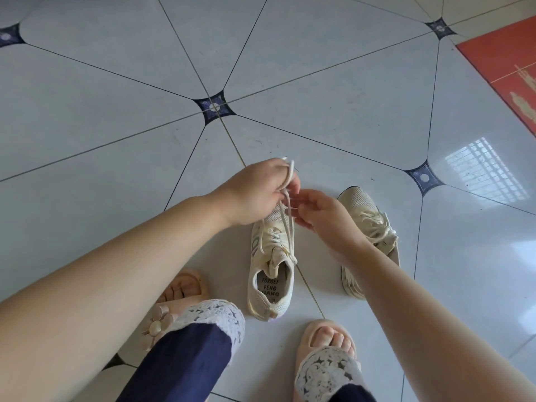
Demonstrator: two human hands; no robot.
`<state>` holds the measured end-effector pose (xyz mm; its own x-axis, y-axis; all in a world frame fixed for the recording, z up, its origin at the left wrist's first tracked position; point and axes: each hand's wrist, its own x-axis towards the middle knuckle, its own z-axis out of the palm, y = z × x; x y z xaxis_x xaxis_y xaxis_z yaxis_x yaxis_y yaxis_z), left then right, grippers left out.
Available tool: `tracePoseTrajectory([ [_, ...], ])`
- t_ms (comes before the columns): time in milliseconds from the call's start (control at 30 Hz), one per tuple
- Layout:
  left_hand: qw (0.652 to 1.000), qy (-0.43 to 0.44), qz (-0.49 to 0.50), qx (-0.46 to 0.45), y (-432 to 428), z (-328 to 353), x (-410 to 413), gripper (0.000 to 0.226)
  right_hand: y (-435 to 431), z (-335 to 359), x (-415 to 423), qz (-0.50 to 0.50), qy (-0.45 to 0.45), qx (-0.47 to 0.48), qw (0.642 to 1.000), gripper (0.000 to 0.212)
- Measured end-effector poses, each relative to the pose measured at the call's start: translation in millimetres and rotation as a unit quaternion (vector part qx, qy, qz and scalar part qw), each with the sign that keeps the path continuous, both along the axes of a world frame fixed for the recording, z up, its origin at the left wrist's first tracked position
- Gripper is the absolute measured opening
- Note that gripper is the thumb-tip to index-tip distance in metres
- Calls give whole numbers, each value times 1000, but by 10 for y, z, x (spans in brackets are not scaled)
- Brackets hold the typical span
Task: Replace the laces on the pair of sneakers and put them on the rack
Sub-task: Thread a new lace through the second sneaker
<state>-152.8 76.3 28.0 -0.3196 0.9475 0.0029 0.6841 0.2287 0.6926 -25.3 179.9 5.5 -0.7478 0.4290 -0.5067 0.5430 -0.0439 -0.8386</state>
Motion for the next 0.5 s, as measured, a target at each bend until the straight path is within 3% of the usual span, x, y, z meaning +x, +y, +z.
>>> tracePoseTrajectory([
  [100, 985, 153, -59, 52, -10, -3, 58, 18, 25, 30, -66, 14, 29, -91, 995, 38],
  [233, 970, 208, -72, 102, -45, -35, 126, 19, 48, 71, -64, 53, 17, -145, 988, 40],
  [300, 971, 203, -29, 121, -64, -58, 127, 19, 38, 93, -52, 47, 0, -91, 995, 28],
  [367, 979, 167, 52, 109, -90, -75, 104, 16, 74, 112, -40, 26, -6, 54, 998, 23],
  [433, 979, 76, 174, 69, -135, -120, 65, 19, 146, 151, 8, -10, -8, 176, 984, 23],
  [500, 961, -46, 273, 19, -233, -200, 53, 26, 225, 190, 107, -39, -22, 234, 971, 23],
])
